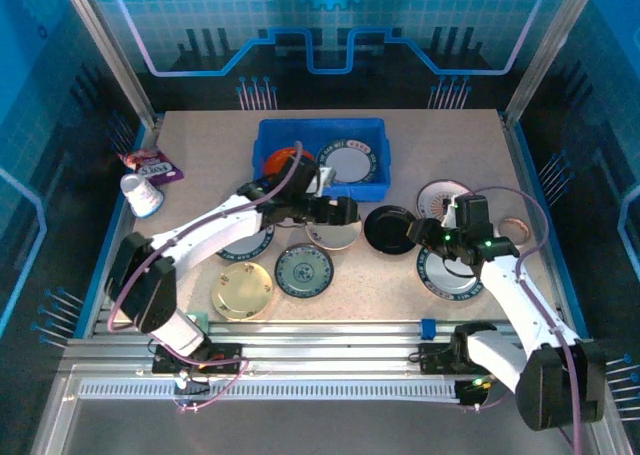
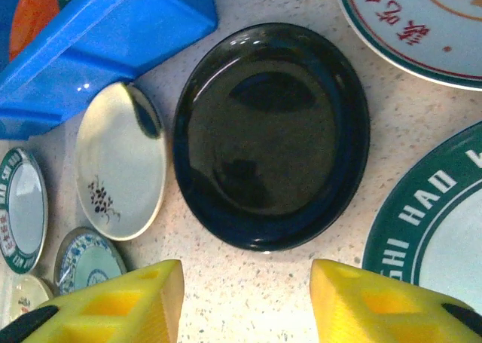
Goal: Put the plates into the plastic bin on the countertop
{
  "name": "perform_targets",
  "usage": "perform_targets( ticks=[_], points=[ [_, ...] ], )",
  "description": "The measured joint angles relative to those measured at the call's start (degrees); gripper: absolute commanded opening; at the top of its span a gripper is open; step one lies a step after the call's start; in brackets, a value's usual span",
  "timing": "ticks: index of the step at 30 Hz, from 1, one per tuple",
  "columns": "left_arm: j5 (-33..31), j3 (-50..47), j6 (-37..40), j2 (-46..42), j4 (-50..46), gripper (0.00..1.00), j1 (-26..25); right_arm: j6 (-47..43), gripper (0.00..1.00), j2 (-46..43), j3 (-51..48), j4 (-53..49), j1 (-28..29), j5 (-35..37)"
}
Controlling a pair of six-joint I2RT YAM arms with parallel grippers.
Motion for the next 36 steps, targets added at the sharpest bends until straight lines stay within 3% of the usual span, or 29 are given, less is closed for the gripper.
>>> perform_targets(
  ticks=[4,7,15,27,36],
  points=[
    [1.01,3.56,-0.74,5.84,1.27,0.89,-1.81,1.07,0.47,0.31,-0.68,0.26,-3.67,0.04],
    [1.70,6.03,-1.18,9.40,1.88,0.77,-2.56,1.07,0.47,-0.61,-0.76,0.50,-5.77,-0.02],
    [3.63,7.63,-3.82,16.17,3.37,0.58,-4.50,1.62,0.44,-0.13,-0.90,3.04,-6.38,-2.14],
    [4.96,11.10,-6.64,20.46,1.60,0.59,-6.12,2.10,0.43,1.05,-1.51,6.05,-6.32,-4.70],
    [6.75,8.41,-7.52,18.29,4.57,0.63,-6.23,0.09,0.36,10.88,1.40,6.54,-6.32,-0.92]
  ],
)
